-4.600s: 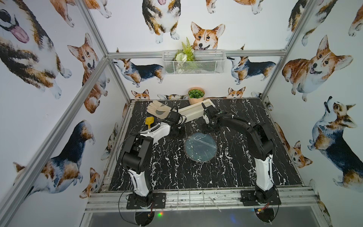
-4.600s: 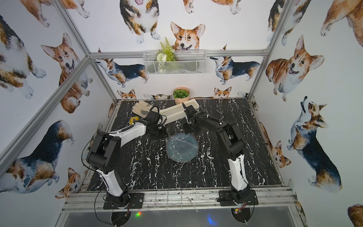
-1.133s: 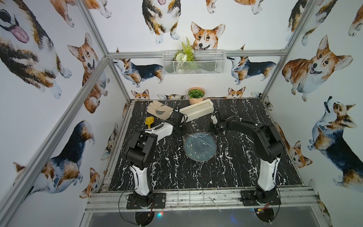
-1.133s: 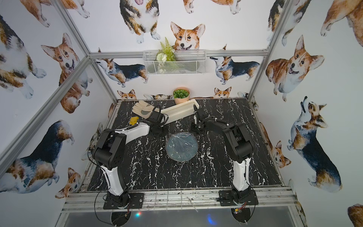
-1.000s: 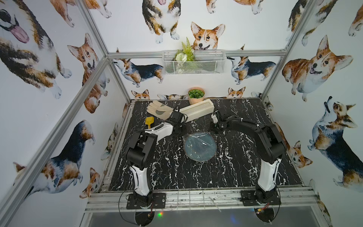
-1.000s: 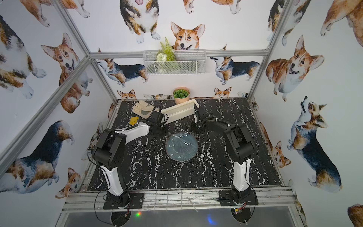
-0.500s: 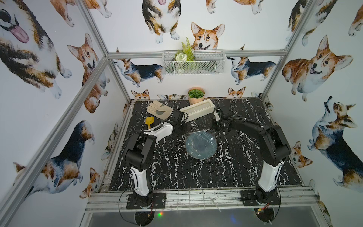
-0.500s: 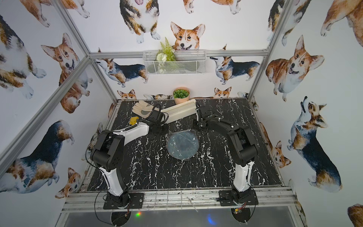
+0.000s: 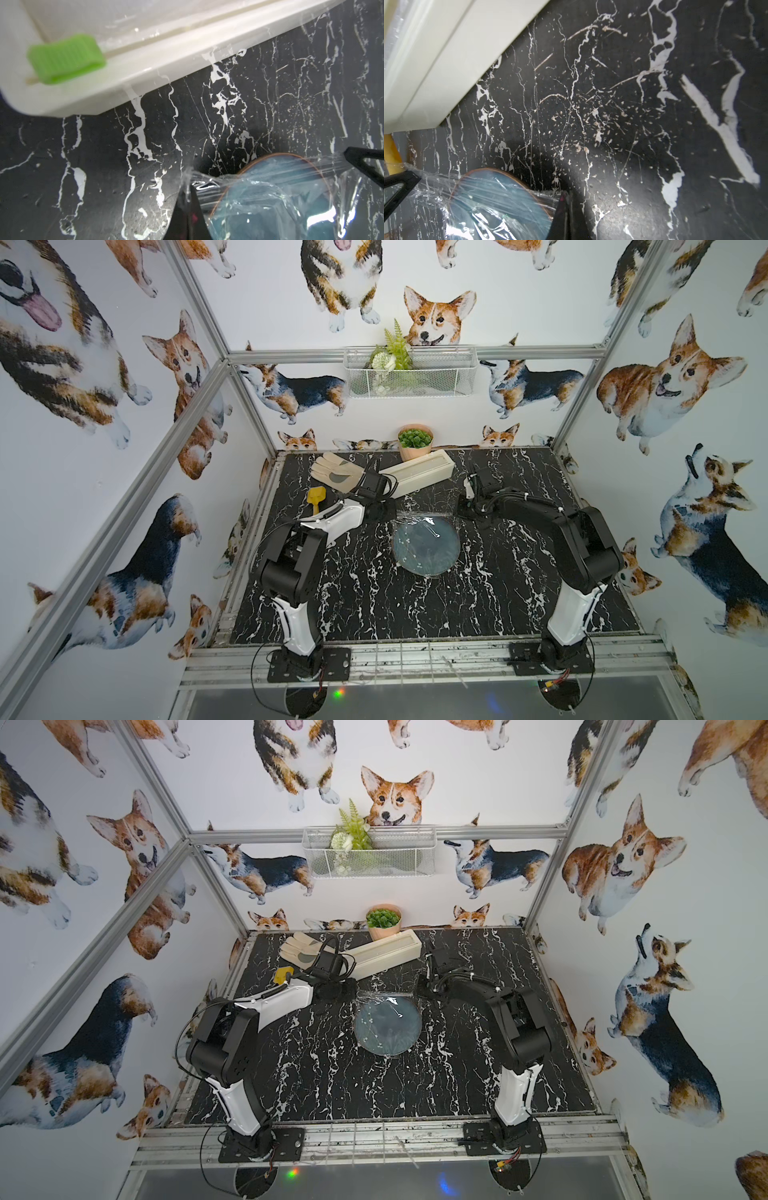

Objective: Wrap the plate with plastic wrap
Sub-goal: Cover the plate with plastic wrap.

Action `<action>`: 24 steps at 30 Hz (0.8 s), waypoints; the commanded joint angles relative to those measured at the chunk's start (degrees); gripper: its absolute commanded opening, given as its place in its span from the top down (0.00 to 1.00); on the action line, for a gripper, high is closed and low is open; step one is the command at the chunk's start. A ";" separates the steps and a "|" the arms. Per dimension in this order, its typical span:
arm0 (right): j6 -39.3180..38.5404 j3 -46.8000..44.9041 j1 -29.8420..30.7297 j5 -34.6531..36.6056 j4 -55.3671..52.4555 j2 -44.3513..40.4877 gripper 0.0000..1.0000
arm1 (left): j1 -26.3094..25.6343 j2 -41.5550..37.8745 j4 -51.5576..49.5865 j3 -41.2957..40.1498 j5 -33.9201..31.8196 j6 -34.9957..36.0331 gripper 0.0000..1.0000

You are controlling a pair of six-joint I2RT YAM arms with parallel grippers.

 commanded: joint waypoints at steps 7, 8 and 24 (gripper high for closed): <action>0.69 1.62 -0.86 1.04 1.43 0.96 1.00 | 0.09 3.40 1.33 3.84 -0.77 0.75 0.95; 0.67 1.69 -0.91 1.07 1.36 1.22 1.00 | 0.01 4.15 1.22 4.29 -0.63 0.72 0.95; -0.12 1.46 -1.71 0.79 -0.04 7.62 1.00 | 0.10 14.76 -5.40 11.06 -0.42 1.82 0.96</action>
